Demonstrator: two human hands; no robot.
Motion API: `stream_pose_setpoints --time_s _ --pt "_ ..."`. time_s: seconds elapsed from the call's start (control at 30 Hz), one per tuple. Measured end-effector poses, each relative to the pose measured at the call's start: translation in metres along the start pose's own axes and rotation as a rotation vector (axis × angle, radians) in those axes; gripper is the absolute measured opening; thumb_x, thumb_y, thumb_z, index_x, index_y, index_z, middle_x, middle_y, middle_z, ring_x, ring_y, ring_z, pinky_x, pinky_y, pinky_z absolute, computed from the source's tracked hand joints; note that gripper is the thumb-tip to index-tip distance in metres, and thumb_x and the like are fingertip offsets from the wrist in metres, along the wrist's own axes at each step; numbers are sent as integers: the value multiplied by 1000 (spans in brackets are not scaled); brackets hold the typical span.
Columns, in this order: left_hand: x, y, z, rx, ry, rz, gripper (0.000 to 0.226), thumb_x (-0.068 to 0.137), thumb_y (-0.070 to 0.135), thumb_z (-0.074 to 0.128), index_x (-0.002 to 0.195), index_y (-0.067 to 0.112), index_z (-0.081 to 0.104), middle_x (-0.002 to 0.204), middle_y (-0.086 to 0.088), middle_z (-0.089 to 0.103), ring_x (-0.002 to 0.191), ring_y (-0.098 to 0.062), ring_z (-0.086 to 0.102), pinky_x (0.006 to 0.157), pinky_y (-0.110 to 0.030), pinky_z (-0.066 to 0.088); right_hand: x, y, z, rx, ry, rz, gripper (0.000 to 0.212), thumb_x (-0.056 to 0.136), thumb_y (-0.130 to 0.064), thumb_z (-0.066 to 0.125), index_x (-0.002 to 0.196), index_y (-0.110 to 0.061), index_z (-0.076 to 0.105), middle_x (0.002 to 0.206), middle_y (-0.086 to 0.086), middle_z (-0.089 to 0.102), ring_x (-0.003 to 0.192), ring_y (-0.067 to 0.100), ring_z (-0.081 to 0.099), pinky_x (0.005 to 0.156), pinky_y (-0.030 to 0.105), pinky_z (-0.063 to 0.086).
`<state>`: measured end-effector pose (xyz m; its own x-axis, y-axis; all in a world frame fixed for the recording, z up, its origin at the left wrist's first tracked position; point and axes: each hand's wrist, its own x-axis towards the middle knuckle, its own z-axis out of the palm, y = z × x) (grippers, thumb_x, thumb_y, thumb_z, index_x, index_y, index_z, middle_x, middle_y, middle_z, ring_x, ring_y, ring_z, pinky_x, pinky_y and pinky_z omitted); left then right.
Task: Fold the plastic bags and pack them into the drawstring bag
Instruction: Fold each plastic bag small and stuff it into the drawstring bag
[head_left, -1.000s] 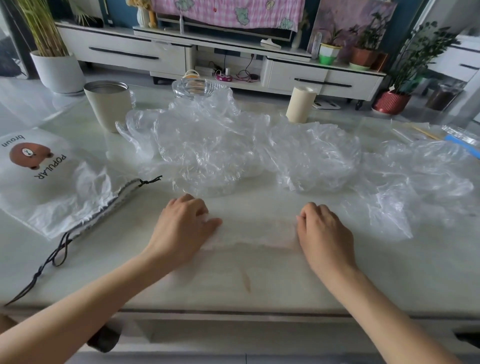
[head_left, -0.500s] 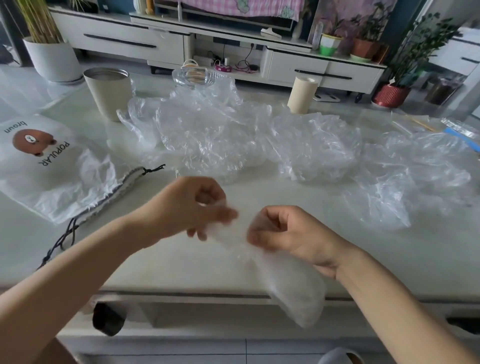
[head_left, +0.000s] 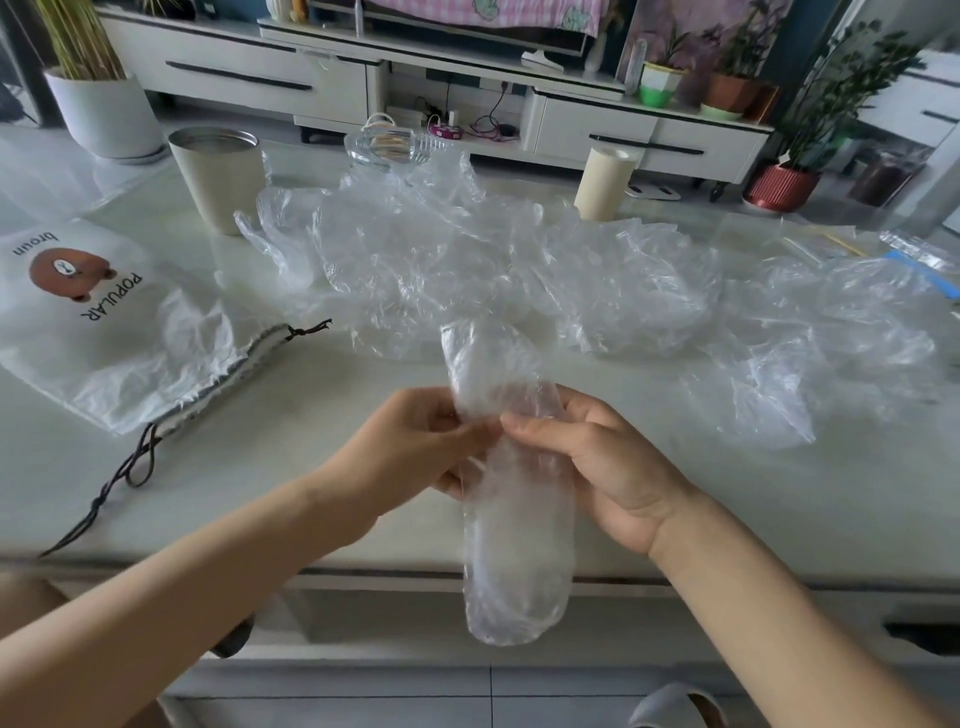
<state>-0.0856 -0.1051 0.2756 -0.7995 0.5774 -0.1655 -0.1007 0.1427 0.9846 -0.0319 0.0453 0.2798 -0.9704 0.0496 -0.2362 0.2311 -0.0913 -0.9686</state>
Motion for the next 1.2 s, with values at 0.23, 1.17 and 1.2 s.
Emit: stream_pose_setpoints --time_s 0.23,1.17,1.2 --pt "3 2 -2 -336 -25 -218 34 92 17 37 85 2 66 80 -16 70 67 -22 66 60 -30 57 -2 -3 1 -118 67 -131 58 79 22 39 47 -16 68 71 -11 67 70 0 61 59 15 48" --pt "3 -18 11 -37 202 76 6 86 2 60 88 -1 64 80 -19 66 74 -25 60 71 -38 48 -20 6 12 -542 -57 -425 8 84 -21 67 80 -15 71 74 -8 69 69 2 58 68 22 46" --pt "3 -16 13 -71 188 57 8 84 6 61 89 1 66 84 -19 68 78 -27 62 76 -41 49 -17 7 10 -554 -44 -378 14 87 -22 66 81 -10 71 74 3 68 68 8 54 70 32 46"
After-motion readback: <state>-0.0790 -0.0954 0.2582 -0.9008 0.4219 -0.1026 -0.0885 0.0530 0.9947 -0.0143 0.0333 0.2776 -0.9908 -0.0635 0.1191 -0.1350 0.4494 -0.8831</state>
